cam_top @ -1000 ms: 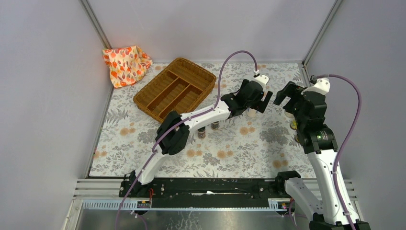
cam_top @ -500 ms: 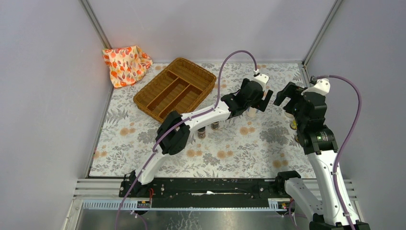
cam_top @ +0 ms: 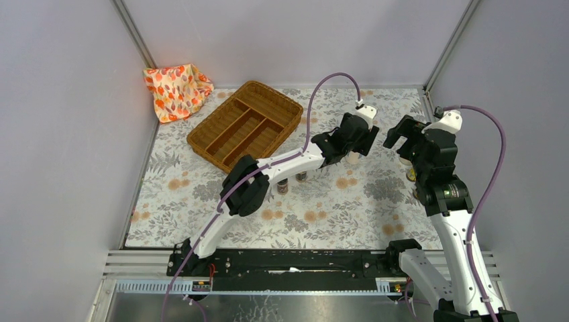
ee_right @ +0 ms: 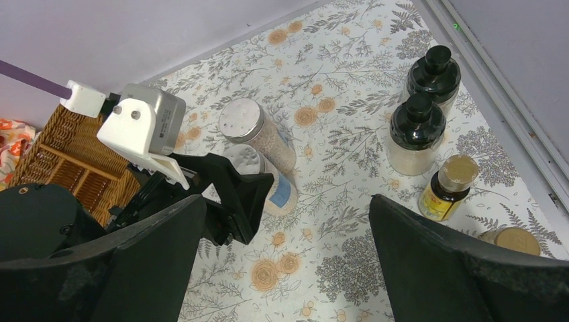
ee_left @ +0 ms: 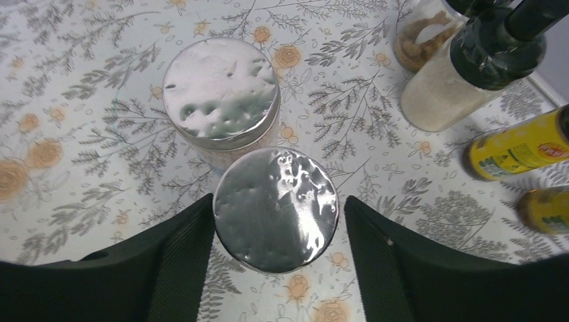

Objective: Organize the condiment bottles
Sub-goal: Pick up the bottle from the center of the board.

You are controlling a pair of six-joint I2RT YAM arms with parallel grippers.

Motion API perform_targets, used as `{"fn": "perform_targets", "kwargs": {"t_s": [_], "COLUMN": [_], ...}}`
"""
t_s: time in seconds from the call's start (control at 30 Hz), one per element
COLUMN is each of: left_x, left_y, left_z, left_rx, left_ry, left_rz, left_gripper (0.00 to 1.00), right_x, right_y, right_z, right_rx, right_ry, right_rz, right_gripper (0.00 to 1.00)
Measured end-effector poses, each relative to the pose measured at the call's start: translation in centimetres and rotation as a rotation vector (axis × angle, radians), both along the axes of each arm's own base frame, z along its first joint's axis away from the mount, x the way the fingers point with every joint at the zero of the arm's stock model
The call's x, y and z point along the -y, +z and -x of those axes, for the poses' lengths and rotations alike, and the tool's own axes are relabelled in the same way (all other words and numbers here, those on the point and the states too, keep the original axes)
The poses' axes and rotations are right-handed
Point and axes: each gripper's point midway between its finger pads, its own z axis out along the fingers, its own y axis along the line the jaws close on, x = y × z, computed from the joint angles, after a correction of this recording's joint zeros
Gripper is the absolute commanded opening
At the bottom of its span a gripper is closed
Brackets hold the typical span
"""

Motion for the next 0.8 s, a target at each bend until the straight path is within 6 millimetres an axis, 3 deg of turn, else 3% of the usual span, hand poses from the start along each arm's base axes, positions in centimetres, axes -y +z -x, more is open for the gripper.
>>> {"fn": "perform_targets", "kwargs": {"t_s": [0.3,0.5,0.8], "left_x": [0.1,0.0,-1.7], "left_y": [0.1,0.0,0.0], "left_z": [-0.3,-0.4,0.0], "left_rx": [0.012,0.020,0.045], "left_ry": [0.006,0.018,0.068], "left_rz": [0.006,0.008,-0.010], "left_gripper": [0.35,0.00,0.00], "right_x": [0.0,0.0,0.0], "right_y": [-0.1,-0.1,-0.2], "right_z": [0.0,0.0,-0.1], "right_rx": [-0.003,-0.004,-0.006], "right_ry": [0.000,0.001,0.001], "right_rz": [0.003,0.005,0.005], "right_gripper": [1.00,1.00,1.00]}}
